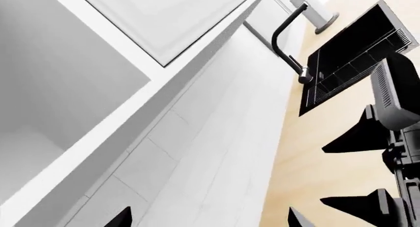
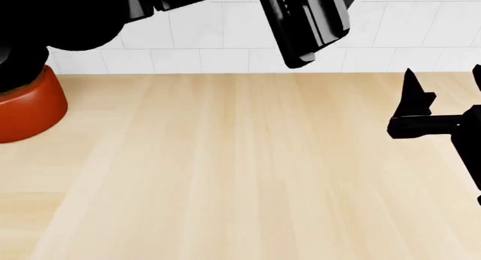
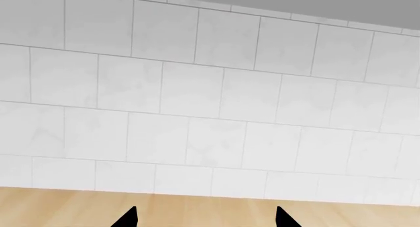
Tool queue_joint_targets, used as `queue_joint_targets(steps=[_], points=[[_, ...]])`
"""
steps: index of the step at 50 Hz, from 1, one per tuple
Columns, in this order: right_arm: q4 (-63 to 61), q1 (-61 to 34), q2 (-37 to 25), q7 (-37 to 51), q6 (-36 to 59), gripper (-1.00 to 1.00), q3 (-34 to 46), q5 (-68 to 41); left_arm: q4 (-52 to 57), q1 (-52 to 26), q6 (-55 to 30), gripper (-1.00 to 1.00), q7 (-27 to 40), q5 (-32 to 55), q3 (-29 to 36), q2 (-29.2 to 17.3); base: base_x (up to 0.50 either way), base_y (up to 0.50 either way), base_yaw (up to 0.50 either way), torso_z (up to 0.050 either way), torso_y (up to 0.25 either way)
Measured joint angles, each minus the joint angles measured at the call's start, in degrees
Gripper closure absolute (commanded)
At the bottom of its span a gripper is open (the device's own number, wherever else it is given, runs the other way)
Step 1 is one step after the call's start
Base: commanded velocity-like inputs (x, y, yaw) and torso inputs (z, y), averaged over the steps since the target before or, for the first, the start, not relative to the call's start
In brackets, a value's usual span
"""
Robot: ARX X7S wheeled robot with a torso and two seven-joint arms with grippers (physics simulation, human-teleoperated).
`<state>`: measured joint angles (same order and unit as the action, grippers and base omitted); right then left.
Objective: Pick the corn, beet from the counter and place them in the cabinet. Then close the cabinet.
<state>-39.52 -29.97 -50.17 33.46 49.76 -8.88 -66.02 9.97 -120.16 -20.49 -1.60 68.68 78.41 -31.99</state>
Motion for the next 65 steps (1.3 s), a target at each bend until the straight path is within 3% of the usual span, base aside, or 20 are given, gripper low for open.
queue_joint_targets(steps=[22, 41, 65], points=[[-0.19, 0.63, 0.05, -0.14, -0.69, -1.00, 0.02, 0.26, 9.52, 11.56, 4.78, -1.00, 6.07, -2.15, 1.93, -6.44, 0.00, 0.00, 0.00, 0.000, 0.000], [-0.11, 1.73, -0.14, -0.59, -1.46, -1.00, -0.46, 0.58, 21.85, 19.39, 11.85, -1.00, 14.64, -6.76, 0.92, -16.93, 0.00, 0.00, 0.00, 0.000, 0.000], [-0.17, 1.84, -0.14, -0.35, -1.72, -1.00, -0.13, 0.63, 21.94, 29.95, 24.67, -1.00, 19.29, -5.50, -1.32, -27.42, 0.00, 0.00, 0.00, 0.000, 0.000]])
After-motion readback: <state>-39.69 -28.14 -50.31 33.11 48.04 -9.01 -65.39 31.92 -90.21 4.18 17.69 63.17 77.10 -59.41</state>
